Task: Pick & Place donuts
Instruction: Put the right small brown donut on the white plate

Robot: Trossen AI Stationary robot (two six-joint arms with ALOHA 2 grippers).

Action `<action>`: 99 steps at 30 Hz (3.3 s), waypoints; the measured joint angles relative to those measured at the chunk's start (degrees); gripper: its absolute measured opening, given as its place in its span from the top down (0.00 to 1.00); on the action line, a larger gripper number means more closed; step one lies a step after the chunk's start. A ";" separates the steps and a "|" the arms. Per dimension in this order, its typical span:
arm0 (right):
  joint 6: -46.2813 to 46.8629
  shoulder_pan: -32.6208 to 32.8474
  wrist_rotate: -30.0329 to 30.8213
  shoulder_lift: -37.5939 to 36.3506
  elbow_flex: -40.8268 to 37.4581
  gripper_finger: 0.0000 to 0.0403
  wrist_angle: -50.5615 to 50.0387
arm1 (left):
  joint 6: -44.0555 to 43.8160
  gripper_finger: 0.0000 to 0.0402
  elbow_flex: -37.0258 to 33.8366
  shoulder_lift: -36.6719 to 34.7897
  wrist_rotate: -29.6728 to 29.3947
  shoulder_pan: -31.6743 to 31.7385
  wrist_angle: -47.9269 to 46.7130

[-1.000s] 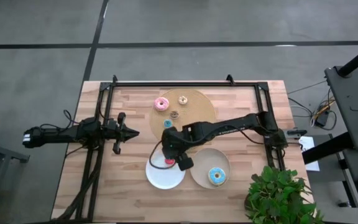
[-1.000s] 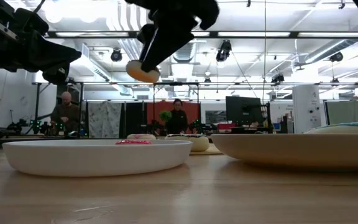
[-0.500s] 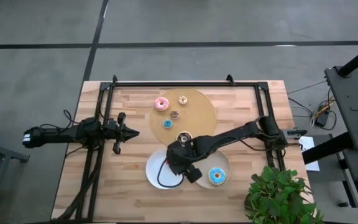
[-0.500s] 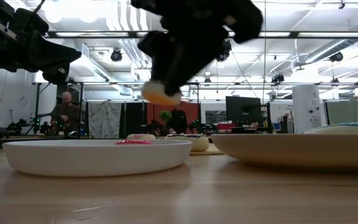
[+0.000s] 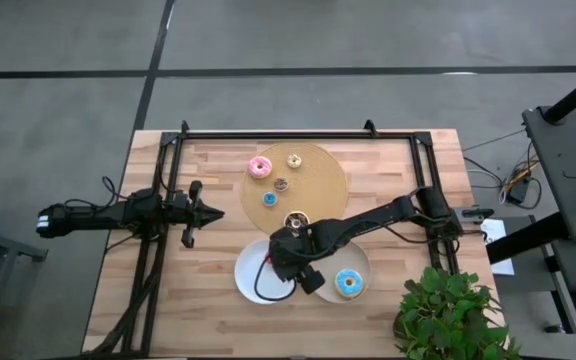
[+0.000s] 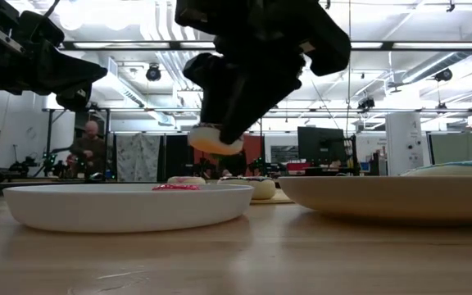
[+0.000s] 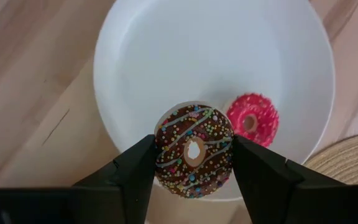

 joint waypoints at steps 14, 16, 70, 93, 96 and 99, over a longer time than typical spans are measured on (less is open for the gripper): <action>1.52 -0.02 -0.20 2.88 -0.11 0.52 2.72 | 0.00 1.00 -0.01 0.00 -0.02 0.01 0.01; 1.68 -0.02 -0.20 2.95 -0.09 0.52 2.74 | 0.00 1.00 -0.01 0.00 0.00 0.01 -0.01; 1.95 -1.33 -3.19 2.95 -4.31 0.52 7.40 | 0.00 1.00 -0.01 0.00 0.00 -0.01 0.01; 1.89 -1.33 -3.36 2.95 -4.49 0.52 7.45 | 0.00 1.00 -0.01 0.00 0.00 0.01 -0.01; 1.73 -1.33 -3.50 2.95 -4.78 0.52 7.45 | 0.00 1.00 0.01 0.00 0.00 0.01 0.01; 1.77 -1.33 -3.50 2.95 -5.04 0.51 7.42 | -0.02 1.00 -0.01 0.00 0.00 -0.01 -0.01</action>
